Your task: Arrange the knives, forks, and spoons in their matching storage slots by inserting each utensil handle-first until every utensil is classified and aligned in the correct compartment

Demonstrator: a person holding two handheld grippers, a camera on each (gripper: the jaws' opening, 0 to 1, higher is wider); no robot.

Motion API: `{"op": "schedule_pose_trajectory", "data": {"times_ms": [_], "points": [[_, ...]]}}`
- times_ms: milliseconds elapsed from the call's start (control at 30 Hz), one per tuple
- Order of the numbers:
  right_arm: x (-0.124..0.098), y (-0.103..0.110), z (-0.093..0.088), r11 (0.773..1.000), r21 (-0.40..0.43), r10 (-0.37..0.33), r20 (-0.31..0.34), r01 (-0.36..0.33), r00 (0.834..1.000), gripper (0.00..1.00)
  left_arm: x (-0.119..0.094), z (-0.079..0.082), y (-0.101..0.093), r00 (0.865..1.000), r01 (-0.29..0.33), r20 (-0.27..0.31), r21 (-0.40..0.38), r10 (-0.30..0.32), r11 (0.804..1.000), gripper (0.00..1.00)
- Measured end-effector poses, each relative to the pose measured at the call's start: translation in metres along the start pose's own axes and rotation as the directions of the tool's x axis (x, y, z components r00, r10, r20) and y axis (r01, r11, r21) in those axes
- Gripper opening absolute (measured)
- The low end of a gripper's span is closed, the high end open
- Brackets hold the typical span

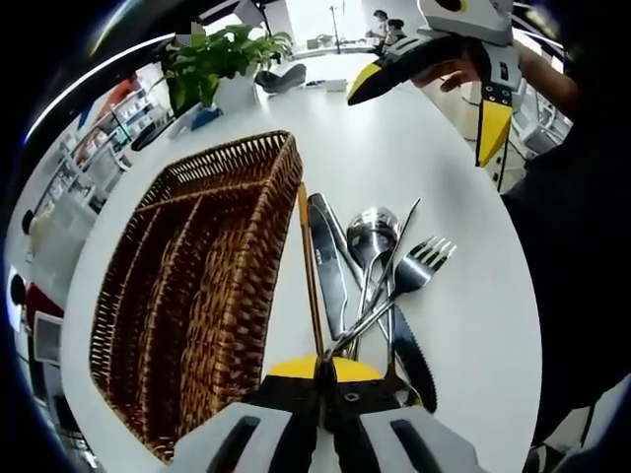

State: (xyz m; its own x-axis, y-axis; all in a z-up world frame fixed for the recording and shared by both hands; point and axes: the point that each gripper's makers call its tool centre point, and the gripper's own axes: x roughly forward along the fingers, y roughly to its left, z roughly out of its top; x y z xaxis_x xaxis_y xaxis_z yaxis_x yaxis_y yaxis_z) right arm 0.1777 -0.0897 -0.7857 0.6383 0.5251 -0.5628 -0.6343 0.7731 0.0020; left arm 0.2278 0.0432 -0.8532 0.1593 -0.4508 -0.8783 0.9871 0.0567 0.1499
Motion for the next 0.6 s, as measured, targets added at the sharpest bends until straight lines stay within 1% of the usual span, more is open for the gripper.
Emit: {"op": "schedule_pose_trajectory", "data": {"times_ms": [133, 200, 267, 367, 600], "points": [[-0.001, -0.001, 0.000, 1.000, 0.000, -0.003, 0.002, 0.003, 1.000, 0.76, -0.002, -0.001, -0.001, 1.000, 0.005, -0.007, 0.008, -0.005, 1.000, 0.00], [-0.001, -0.001, -0.001, 1.000, 0.001, -0.005, 0.001, 0.005, 1.000, 0.76, -0.004, 0.001, -0.003, 1.000, 0.016, 0.006, -0.001, -0.016, 1.000, 0.00], [-0.001, -0.001, -0.001, 1.000, 0.001, -0.006, 0.001, 0.006, 1.000, 0.76, -0.005, 0.001, -0.003, 1.000, 0.013, 0.012, -0.006, -0.013, 1.000, 0.00], [-0.001, -0.001, 0.000, 1.000, 0.001, -0.007, 0.003, 0.007, 1.000, 0.76, -0.008, 0.001, -0.005, 1.000, 0.022, 0.017, 0.022, -0.022, 1.000, 0.00], [-0.001, -0.001, 0.001, 1.000, 0.001, -0.007, 0.005, 0.007, 1.000, 0.77, -0.013, 0.006, -0.007, 0.999, 0.024, 0.042, 0.039, -0.026, 0.999, 0.00]]}}
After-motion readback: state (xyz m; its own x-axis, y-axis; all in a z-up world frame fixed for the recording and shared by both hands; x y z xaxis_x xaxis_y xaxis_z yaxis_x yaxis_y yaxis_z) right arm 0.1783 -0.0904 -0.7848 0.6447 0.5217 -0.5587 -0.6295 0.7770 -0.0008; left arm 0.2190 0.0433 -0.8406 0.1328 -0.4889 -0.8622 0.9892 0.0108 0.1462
